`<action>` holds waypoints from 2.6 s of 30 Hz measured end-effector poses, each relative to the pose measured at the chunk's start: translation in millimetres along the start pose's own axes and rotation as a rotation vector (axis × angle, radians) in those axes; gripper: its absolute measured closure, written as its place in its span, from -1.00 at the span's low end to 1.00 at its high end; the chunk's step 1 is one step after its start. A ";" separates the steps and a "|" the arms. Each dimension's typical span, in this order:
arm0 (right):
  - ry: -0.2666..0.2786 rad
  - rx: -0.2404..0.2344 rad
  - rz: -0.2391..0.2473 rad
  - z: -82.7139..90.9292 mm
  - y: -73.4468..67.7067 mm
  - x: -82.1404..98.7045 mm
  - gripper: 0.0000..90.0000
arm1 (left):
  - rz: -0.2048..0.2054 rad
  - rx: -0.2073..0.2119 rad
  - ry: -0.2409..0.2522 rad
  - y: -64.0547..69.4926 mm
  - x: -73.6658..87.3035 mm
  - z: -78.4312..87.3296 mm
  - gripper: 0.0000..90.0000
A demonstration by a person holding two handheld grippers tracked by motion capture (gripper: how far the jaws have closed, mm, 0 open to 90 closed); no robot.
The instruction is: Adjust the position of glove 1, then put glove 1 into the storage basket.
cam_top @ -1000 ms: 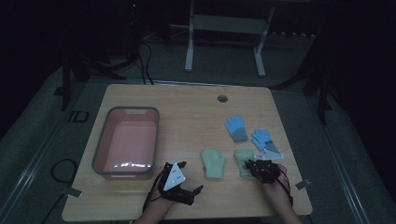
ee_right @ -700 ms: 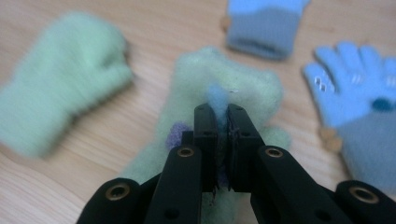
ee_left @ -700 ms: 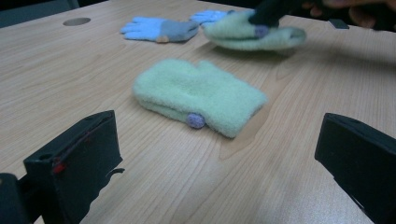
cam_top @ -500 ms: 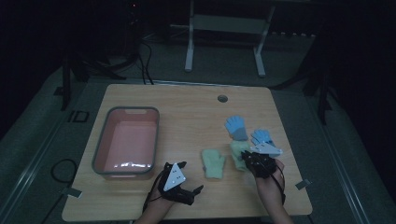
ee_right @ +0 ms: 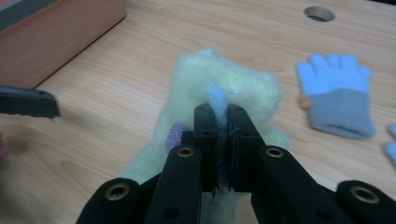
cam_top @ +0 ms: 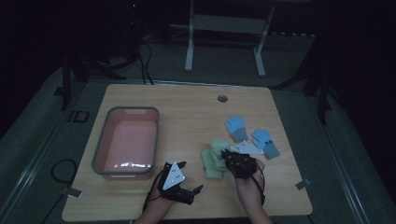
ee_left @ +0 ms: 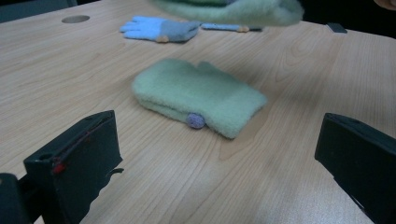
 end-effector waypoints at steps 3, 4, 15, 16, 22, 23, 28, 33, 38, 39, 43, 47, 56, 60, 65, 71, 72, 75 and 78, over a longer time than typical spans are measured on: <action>-0.007 -0.007 0.005 -5.9 -9.2 2.2 0.87 | -0.002 0.001 0.002 0.4 0.0 0.0 -0.99; -0.003 -0.010 0.007 -7.3 -11.3 3.1 0.87 | -0.002 0.002 0.002 0.4 0.0 0.1 -0.99; -0.052 0.005 0.009 -29.5 -21.1 19.1 0.86 | -0.003 0.006 -0.003 1.0 0.3 0.2 -0.99; -0.058 0.005 0.007 -32.5 -21.8 21.2 0.86 | -0.004 0.006 -0.003 1.1 0.3 0.2 -0.99; -0.088 0.008 0.007 -44.2 -22.3 29.4 0.84 | -0.006 0.004 -0.006 1.1 0.3 0.1 -0.99; -0.089 0.002 -0.002 -45.8 -22.7 30.3 0.84 | -0.005 0.004 -0.006 1.1 0.3 0.1 -0.99; -0.092 -0.008 0.011 -50.3 -24.6 33.1 0.78 | -0.017 -0.008 -0.011 2.0 0.4 -0.3 -0.99; -0.085 -0.043 0.014 -41.9 -23.0 28.9 0.55 | -0.045 -0.071 -0.023 1.4 0.5 -1.3 -0.99; -0.087 -0.091 0.044 -33.9 -14.0 23.5 0.09 | -0.067 -0.032 0.002 3.0 -1.0 -1.7 -0.89; -0.090 -0.104 0.046 -33.6 -11.1 22.2 0.00 | -0.079 -0.027 -0.002 3.9 -1.6 -2.3 -0.87; -0.095 -0.196 0.040 -32.5 1.0 15.7 -0.39 | -0.083 -0.014 -0.024 9.8 -7.6 -4.0 -0.89; -0.070 -0.235 0.051 -31.8 15.2 9.1 -0.60 | -0.059 0.023 -0.075 14.5 -13.3 -5.6 -0.89; -0.042 -0.301 0.134 -29.7 28.4 -9.5 -0.70 | -0.138 0.098 -0.089 22.4 -31.0 -15.2 -0.86; -0.048 -0.383 0.122 -35.8 25.0 -14.4 -0.75 | -0.213 0.125 -0.113 25.4 -36.8 -23.9 -0.80; -0.100 -0.376 0.129 -55.3 28.8 -17.6 -0.27 | -0.303 0.146 -0.154 26.1 -38.3 -38.6 -0.52; -0.148 -0.428 0.144 -74.8 28.0 -19.1 -0.11 | -0.383 0.155 -0.217 21.3 -33.9 -56.9 -0.29; -0.160 -0.438 0.146 -77.4 27.9 -17.7 -0.10 | -0.392 0.160 -0.228 19.7 -32.3 -59.7 -0.25; -0.213 -0.467 0.131 -89.4 29.3 -9.7 -0.08 | -0.413 0.165 -0.250 17.6 -27.7 -64.5 -0.25; -0.244 -0.482 0.110 -95.8 30.1 -3.6 -0.10 | -0.441 0.135 -0.264 17.2 -24.3 -67.6 -0.24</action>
Point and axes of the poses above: each handheld gripper's, and its own axes: z roughly backward along the jaws, x roughly out of its underside, y roughly to its right, the point moved 6 cm from there along -z, roughly forward along the jaws, and after that the axes turned 6 degrees about -y, right-handed, at the moved point
